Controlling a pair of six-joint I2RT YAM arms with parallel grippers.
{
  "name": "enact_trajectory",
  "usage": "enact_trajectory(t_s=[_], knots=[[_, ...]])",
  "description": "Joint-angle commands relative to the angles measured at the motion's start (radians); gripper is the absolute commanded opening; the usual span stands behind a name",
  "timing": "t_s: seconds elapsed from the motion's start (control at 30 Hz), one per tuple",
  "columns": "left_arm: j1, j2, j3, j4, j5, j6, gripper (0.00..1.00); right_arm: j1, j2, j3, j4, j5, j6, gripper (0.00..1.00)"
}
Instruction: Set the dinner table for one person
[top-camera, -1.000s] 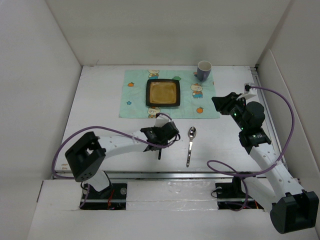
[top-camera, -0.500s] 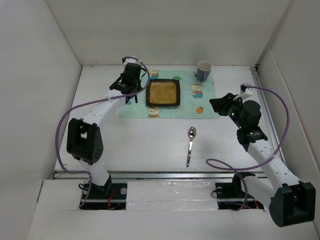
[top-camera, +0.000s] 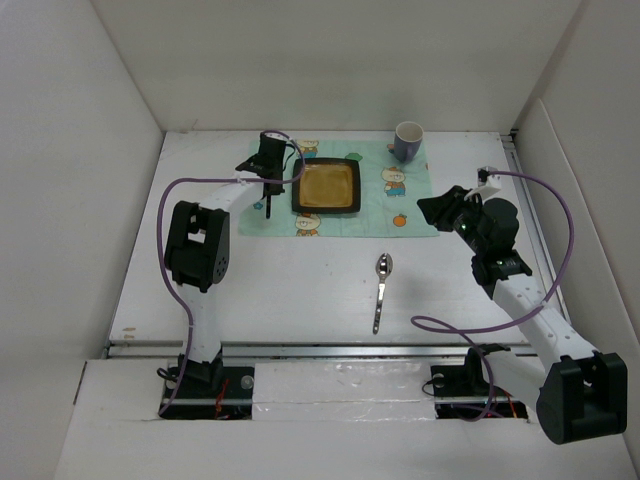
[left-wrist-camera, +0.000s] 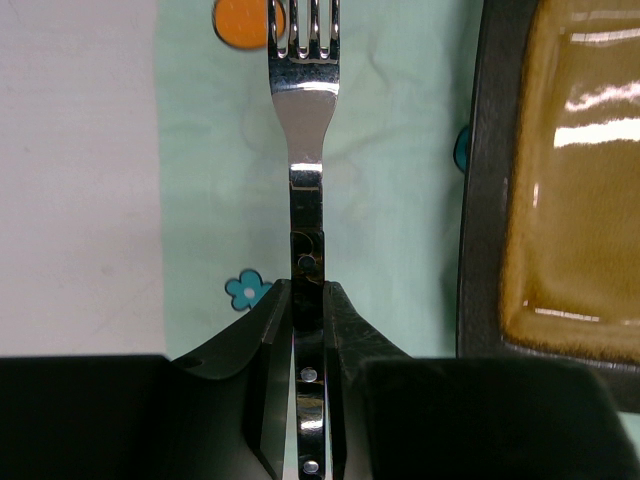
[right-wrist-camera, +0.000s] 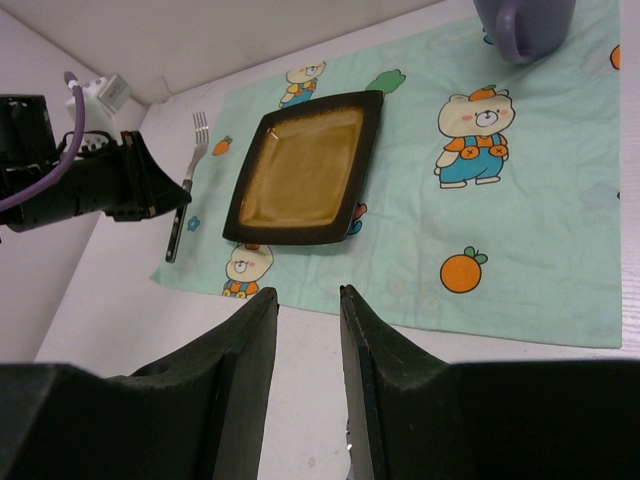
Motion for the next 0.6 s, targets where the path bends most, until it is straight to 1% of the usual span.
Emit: enact_trajectory(t_s=[0.0,0.1,0.2,0.57], knots=[[0.018,0.021,0.059,0.048,0.01,0.034,0.0,-0.006,0.008,-0.003,0.069,-0.01,-0.005,0.37],[0.028,0.055,0.058,0.069,0.023,0.037,0.0,-0.006,0.029,0.004,0.071,-0.028,-0.003,0.37],[0.028,0.081,0.061,0.084,0.038,0.04,0.0,0.003,0.037,0.002,0.075,-0.015,-0.006,0.37],[0.028,0.11,0.102,0.114,0.047,0.037,0.0,0.023,0.047,0.007,0.078,0.007,-0.009,0.37]])
